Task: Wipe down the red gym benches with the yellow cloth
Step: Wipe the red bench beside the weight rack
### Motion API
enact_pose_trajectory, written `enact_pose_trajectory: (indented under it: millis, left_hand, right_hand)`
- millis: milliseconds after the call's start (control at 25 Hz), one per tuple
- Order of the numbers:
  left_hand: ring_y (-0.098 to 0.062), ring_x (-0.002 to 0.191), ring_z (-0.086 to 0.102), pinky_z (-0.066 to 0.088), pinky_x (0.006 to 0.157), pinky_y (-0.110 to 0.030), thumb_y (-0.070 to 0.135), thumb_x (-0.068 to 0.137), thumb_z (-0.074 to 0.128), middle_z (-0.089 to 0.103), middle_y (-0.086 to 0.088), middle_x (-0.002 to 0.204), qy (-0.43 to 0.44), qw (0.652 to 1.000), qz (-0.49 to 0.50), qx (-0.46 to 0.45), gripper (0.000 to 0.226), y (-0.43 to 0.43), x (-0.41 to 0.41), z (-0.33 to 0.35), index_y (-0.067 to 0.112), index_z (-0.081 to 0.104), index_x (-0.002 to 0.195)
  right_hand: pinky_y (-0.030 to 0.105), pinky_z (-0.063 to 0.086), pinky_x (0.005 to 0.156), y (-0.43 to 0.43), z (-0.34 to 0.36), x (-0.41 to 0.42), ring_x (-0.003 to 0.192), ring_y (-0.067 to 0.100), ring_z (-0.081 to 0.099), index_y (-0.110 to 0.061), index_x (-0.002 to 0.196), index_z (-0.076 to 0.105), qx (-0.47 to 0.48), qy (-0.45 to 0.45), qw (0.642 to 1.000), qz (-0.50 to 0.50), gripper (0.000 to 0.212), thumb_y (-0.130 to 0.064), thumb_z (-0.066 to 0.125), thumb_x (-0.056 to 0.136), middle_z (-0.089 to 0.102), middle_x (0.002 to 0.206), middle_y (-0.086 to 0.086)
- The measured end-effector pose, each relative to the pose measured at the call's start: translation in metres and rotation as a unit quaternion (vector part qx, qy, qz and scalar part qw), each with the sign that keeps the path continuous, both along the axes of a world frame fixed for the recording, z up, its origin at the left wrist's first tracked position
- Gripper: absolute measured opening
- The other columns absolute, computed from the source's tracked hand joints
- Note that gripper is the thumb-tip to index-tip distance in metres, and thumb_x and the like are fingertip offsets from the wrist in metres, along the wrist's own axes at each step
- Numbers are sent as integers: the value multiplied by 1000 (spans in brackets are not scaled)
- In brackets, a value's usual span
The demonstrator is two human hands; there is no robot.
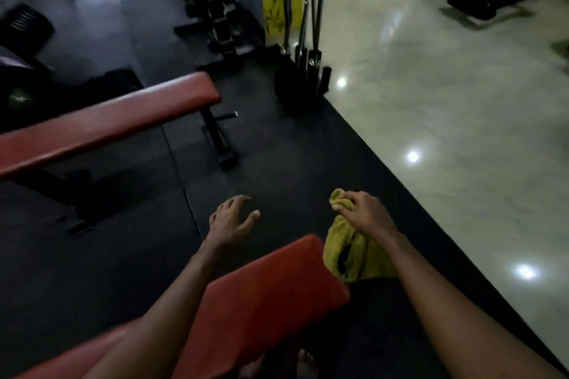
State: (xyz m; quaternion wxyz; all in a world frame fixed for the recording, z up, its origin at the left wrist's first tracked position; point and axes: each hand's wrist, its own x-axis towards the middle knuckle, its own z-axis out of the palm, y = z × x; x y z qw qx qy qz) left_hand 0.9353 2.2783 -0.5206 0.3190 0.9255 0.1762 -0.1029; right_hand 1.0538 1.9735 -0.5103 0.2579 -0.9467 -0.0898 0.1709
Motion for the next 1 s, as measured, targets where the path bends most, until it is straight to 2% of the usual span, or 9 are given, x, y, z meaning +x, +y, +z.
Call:
enact_pose_trajectory:
  millis: [80,200,360,440,560,720,840,1000]
  left_hand:
    - [-23,140,36,25,111,-45,59,94,51,44,-1,151,-42,999,35,-3,59,7,-9,60,26,47,143]
    - [-23,142,35,25,113,-44,48,99,56,44,-1,153,-91,994,62,11,54,26,-16,134,26,45,147]
    - [-28,139,41,32,114,-45,65,84,47,49,-7,149,-150,984,92,39,75,57,-26,221,23,48,146]
    - [-30,135,45,34,112,-47,55,90,54,50,-9,147,-185,976,105,42,65,74,-28,254,22,49,145]
    - [-32,135,45,34,111,-46,33,97,63,49,-13,148,-222,965,108,88,54,101,-28,279,19,46,147]
    - [-35,135,44,36,112,-49,41,93,61,50,-14,146,-228,957,144,107,59,117,-33,297,18,47,146]
    - [-35,137,42,35,113,-49,32,95,66,48,-14,148,-228,949,182,120,58,118,-28,300,18,45,148]
    - [-35,139,40,34,114,-48,32,94,66,46,-13,150,-227,936,226,150,62,108,-4,301,18,42,150]
  right_hand:
    - [33,49,85,17,62,9,108,26,65,-28,121,69,12,-36,999,33,39,-50,68,90,66,117,5]
    - [32,48,84,49,148,24,107,27,65,-28,119,70,36,-85,993,73,38,-50,69,89,67,115,6]
    - [31,47,81,91,247,36,106,27,66,-27,113,72,65,-144,980,125,31,-46,71,89,71,113,6]
    - [31,49,83,106,283,44,106,26,67,-26,112,73,87,-166,973,136,29,-44,72,89,72,112,5]
    - [29,47,81,124,311,54,106,25,66,-25,114,73,112,-218,957,157,31,-44,70,90,72,114,5]
    - [29,48,81,142,333,70,107,24,66,-23,116,73,131,-241,942,194,32,-43,69,91,72,116,5]
    - [32,51,84,153,342,96,107,22,66,-24,115,73,135,-243,932,233,32,-44,69,91,71,115,3]
    - [40,53,92,161,351,148,109,24,65,-26,114,73,147,-257,913,280,33,-47,68,89,69,117,4]
